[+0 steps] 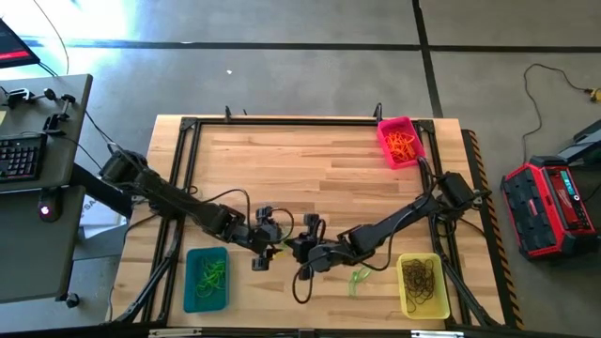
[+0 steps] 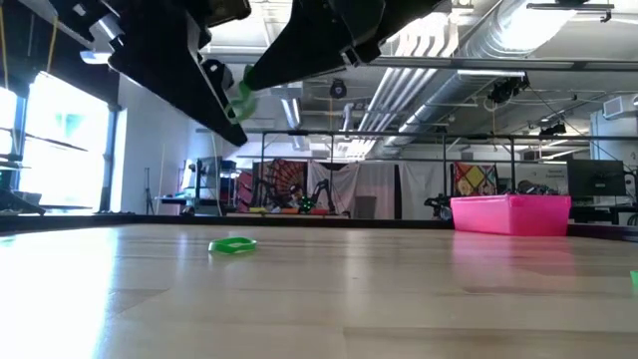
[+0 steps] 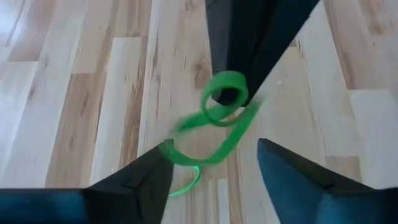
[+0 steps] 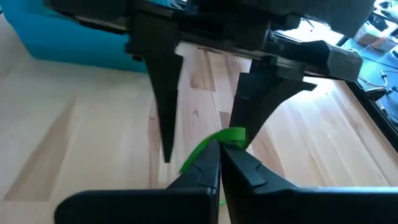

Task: Sort rubber bands into baskets
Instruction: Put the green rubber band into the blue bin

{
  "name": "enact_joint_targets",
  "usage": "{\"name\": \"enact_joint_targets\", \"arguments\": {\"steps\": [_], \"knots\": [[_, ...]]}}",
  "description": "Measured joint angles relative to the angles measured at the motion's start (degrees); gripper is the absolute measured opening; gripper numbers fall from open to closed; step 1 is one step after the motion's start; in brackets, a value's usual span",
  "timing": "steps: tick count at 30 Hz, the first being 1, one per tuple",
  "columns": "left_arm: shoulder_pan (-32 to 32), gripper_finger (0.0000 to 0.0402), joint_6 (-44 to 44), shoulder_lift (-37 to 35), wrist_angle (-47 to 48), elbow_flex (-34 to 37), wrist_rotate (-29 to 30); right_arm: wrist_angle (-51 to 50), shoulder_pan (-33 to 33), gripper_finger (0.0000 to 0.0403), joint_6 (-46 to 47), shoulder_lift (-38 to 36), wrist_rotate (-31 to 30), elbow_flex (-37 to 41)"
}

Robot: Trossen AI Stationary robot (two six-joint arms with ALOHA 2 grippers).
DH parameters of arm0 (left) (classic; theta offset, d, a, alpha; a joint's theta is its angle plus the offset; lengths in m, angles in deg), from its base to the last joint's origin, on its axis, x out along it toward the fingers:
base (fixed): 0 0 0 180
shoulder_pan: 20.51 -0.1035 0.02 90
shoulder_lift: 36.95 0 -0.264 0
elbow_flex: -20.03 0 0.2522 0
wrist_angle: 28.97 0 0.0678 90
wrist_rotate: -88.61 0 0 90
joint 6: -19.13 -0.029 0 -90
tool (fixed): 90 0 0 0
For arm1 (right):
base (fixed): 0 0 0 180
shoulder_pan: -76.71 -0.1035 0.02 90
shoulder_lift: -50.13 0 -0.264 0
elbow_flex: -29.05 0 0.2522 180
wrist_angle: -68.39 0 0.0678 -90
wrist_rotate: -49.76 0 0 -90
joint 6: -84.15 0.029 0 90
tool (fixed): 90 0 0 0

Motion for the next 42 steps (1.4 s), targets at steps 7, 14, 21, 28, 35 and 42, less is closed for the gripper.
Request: {"name": "enact_joint_targets", "arguments": {"steps": [7, 14, 21, 28, 35, 42], "knots": [[0.35, 0.0107, 0.0, -0.38, 1.02, 0.0, 0.05, 0.34, 0.0, 0.0, -0.86, 0.0, -0.86, -0.01], [0.35, 0.0008, -0.47, -0.71, 1.25, 0.0, -0.95, 0.47, 0.0, 0.0, -0.86, 0.0, -1.27, 0.0], [0.54, 0.0022, 2.52, -0.75, 1.81, 0.0, -0.17, 0.49, 0.0, 0.0, -1.0, 0.0, -1.32, -0.01], [0.55, 0.0103, 5.12, -0.78, 1.66, 0.0, -2.81, 0.23, 0.0, 0.0, -1.03, 0.0, -1.33, -0.01], [-0.05, 0.0203, 11.07, -0.78, 1.75, 0.0, -2.38, 0.24, 0.0, 0.0, -1.04, 0.0, -1.33, -0.01], [-1.73, 0.0249, 13.08, -0.78, 1.36, 0.0, -2.18, 0.25, 0.0, 0.0, -1.03, 0.0, -1.33, -0.01]]}}
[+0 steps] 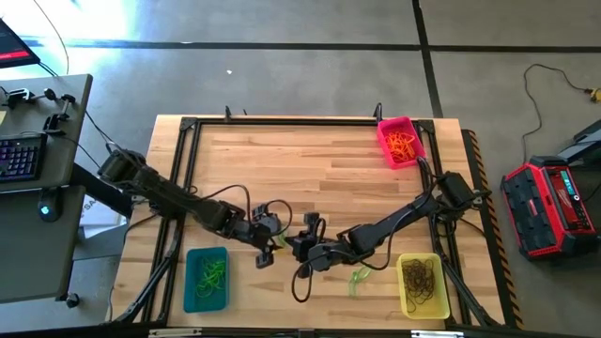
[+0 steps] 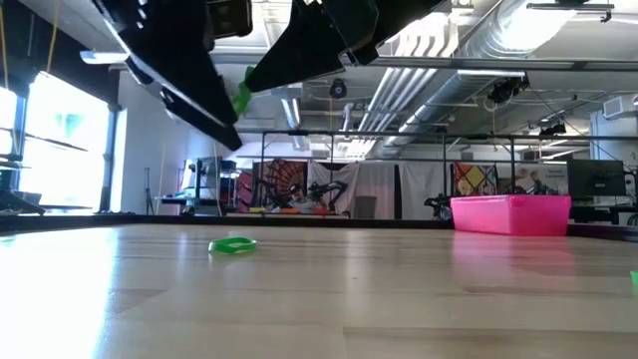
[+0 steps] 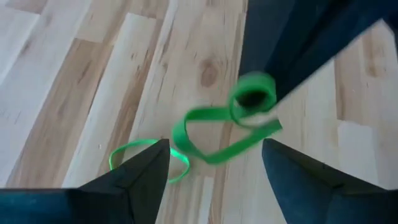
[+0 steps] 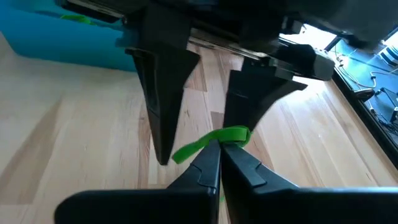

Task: Sort rubber bands into baskets
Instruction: Put the green rubber band into the blue bin

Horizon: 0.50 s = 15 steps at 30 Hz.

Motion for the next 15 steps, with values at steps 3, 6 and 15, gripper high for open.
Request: {"name": "enact_joint_targets", "arguments": {"steps": [3, 6, 15], "knots": [[-0.43, 0.0249, -1.54, 0.0, -1.97, 0.0, -0.37, -0.01, 0.0, 0.0, 0.0, 0.01, 0.0, 0.0], [-0.43, 0.0245, -3.24, 0.0, -4.72, 0.0, -2.16, -0.08, 0.0, 0.0, 0.0, 0.0, 0.0, 0.0], [-0.41, 0.0156, -6.22, 0.0, -2.86, 0.0, -2.09, -0.15, 0.0, 0.0, 0.0, 0.02, 0.0, 0.0]]}}
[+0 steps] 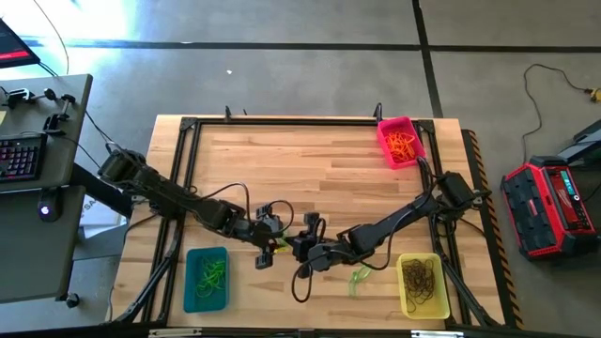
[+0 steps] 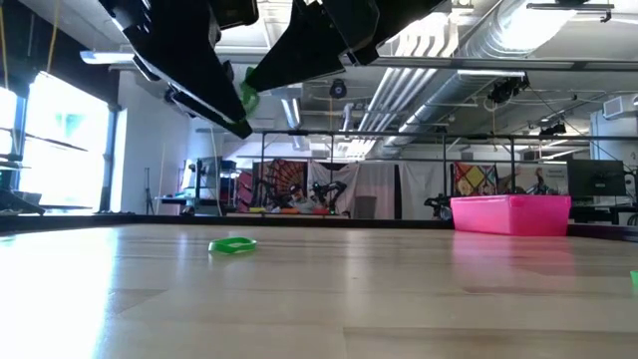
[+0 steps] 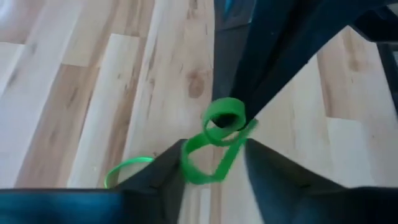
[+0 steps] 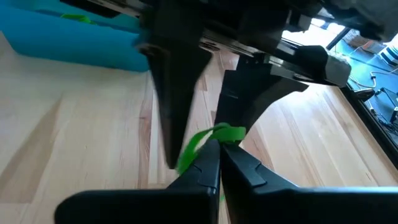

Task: Sort rubber bands into baskets
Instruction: Put the green rubber band into the blue bin

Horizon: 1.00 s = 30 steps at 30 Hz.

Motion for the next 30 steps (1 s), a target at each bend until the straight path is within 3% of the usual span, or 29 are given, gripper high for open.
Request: {"name": "enact_joint_targets", "arguments": {"steps": [7, 13, 23, 30], "knots": [[-0.7, 0.0012, -1.1, 0.0, 0.38, 0.0, 2.09, -0.02, 0.0, 0.0, 0.04, 0.0, 0.0, 0.0], [-0.7, 0.0008, -1.87, 0.0, 3.01, 0.0, 2.5, -1.45, 0.0, 0.0019, 1.65, 0.0, 0.0, 0.0], [3.32, 0.0003, -3.42, -4.2, 16.92, -1.07, -2.71, -2.29, 0.46, 0.0154, 4.11, 0.02, -3.23, 0.0], [9.05, 0.0003, 2.3, -8.32, 28.08, -3.84, -6.09, -2.39, 1.31, 0.0169, 4.0, 0.02, -4.22, 0.0]]}}
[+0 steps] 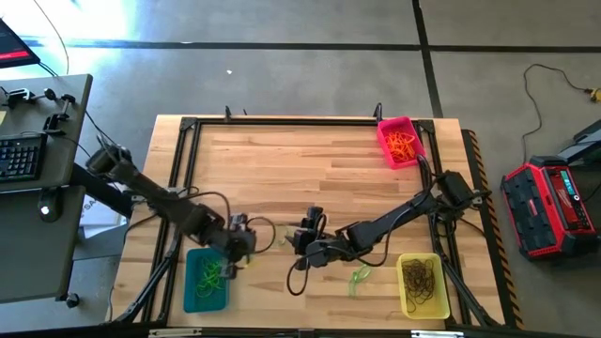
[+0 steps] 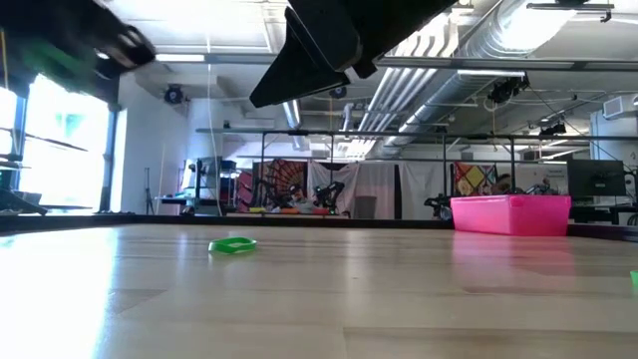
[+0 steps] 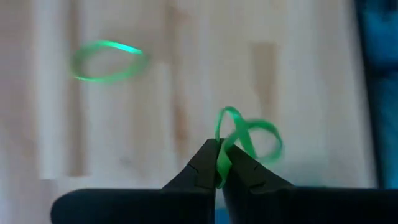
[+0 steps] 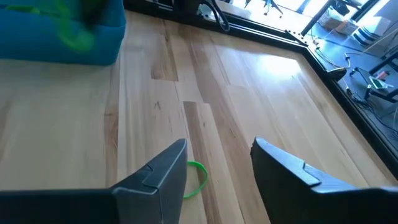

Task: Sort rubber bands into baskets
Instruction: Put the green rubber band into the blue bin

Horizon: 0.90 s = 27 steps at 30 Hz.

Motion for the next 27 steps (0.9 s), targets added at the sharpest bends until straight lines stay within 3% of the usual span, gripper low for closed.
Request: {"name": "enact_joint_targets", "arguments": {"steps": [9, 16, 19, 27], "knots": [[11.44, 0.0003, 14.52, -0.84, 3.41, -0.14, -10.61, -0.13, 0.0, 0.0169, 0.04, 0.0, 0.94, 0.02], [19.21, 0.0003, 25.48, -0.64, 8.12, -0.14, -8.88, -0.17, 0.0, 0.0169, 0.04, 0.0, 0.94, 0.02], [21.27, 0.0006, 26.7, -0.14, 9.99, -0.14, -6.58, -0.32, 0.0, 0.0169, 0.04, 0.0, 0.94, 0.04], [22.23, 0.0018, 26.65, 3.86, 11.77, -0.1, -7.29, -1.31, 0.0, 0.0169, 0.15, 0.0, 0.92, 0.15]]}}
